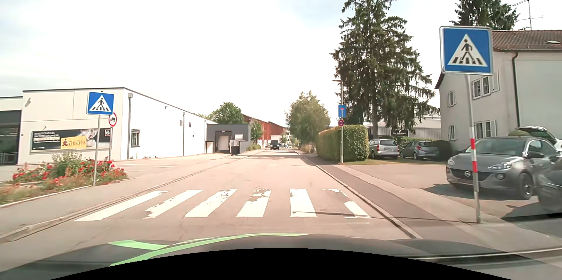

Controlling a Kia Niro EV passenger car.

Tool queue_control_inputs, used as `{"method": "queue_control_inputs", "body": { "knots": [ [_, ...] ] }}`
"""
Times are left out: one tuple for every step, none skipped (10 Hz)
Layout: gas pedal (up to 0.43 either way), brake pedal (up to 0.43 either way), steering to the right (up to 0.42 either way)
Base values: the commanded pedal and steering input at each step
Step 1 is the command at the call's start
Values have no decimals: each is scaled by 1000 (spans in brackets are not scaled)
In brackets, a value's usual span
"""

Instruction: Follow the waypoints while adhering to traffic rules and regulations

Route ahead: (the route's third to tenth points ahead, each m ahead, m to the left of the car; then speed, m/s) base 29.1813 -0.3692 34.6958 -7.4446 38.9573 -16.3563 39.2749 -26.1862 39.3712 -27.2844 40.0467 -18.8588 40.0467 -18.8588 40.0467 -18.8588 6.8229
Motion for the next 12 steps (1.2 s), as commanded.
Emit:
{"method": "queue_control_inputs", "body": {
  "knots": [
    [118, 0, 17],
    [118, 0, 14],
    [118, 0, 11],
    [118, 0, 12],
    [118, 0, 13],
    [118, 0, 13],
    [79, 0, 13],
    [0, 0, 13],
    [0, 0, 13],
    [0, 0, 12],
    [0, 0, 9],
    [0, 0, 8]
  ]
}}
